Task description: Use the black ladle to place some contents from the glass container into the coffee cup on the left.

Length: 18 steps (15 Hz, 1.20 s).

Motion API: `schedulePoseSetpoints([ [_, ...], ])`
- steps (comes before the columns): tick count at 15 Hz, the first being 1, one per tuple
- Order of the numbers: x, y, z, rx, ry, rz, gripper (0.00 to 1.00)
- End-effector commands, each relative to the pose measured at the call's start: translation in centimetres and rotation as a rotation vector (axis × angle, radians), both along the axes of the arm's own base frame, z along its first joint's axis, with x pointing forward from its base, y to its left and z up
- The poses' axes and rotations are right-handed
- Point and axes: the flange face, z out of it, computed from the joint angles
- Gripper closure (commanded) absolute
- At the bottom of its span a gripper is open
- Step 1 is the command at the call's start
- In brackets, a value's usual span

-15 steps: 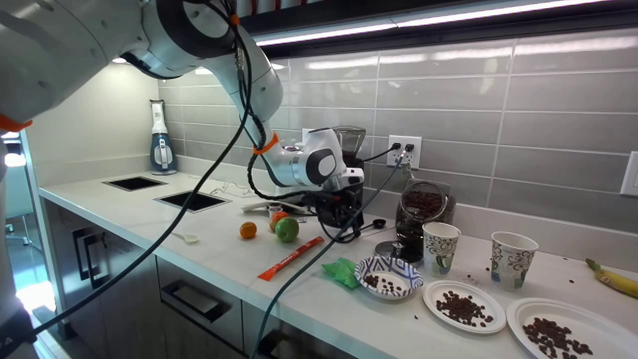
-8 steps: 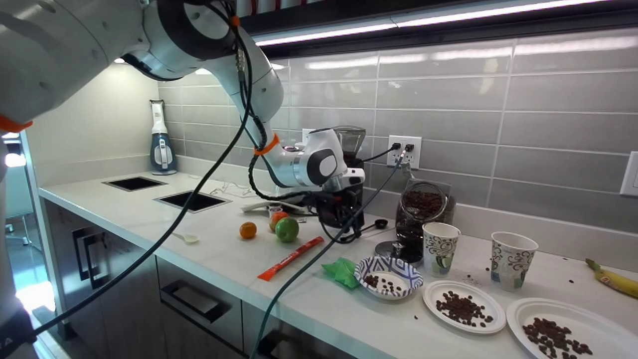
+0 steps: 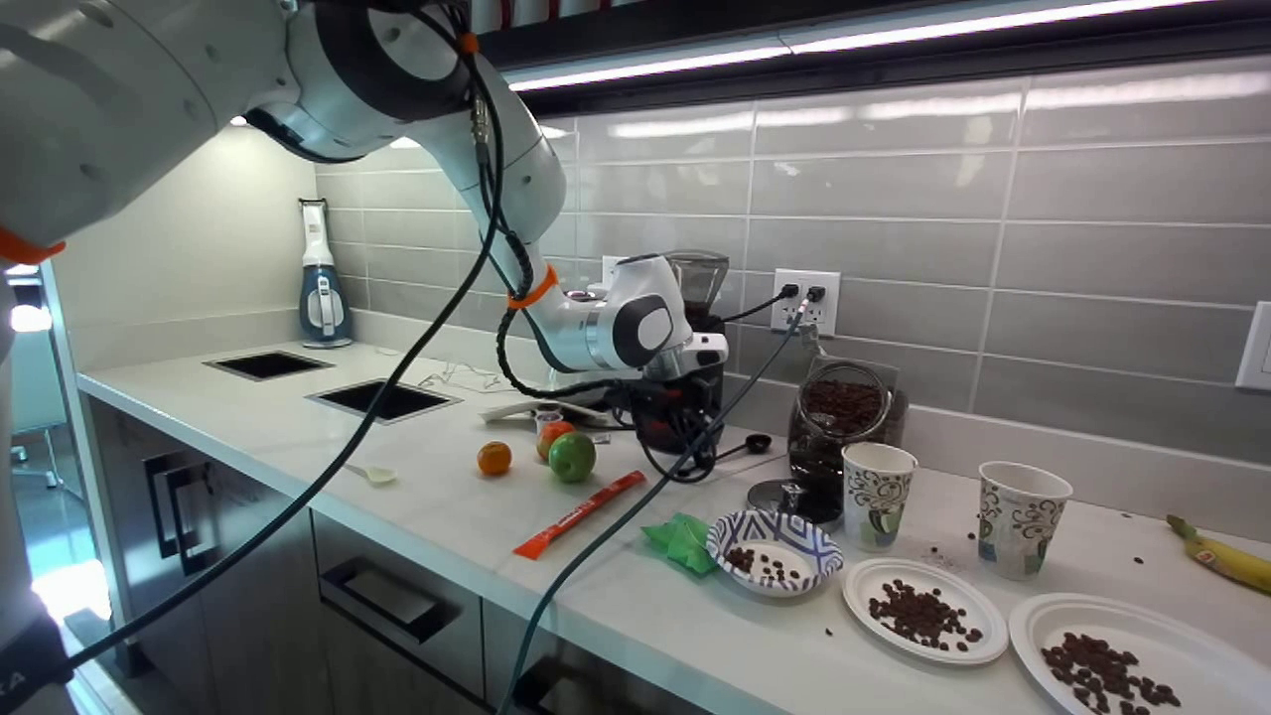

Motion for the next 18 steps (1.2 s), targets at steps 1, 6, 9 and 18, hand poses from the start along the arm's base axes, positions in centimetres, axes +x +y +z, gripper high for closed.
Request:
schedulePoseSetpoints([
  [1, 0.8, 0.2, -0.3, -0.008, 0.002, -0.016, 0.98],
  [6, -0.4, 1.0, 1.1, -0.006, -0.008, -0.020, 0.98],
  [9, -1.7, 2.0, 1.8, -0.006, 0.002, -0.019, 0.98],
  [18, -5.9, 3.3, 6.0, -0.001, 0.043, -0.047, 0.98],
])
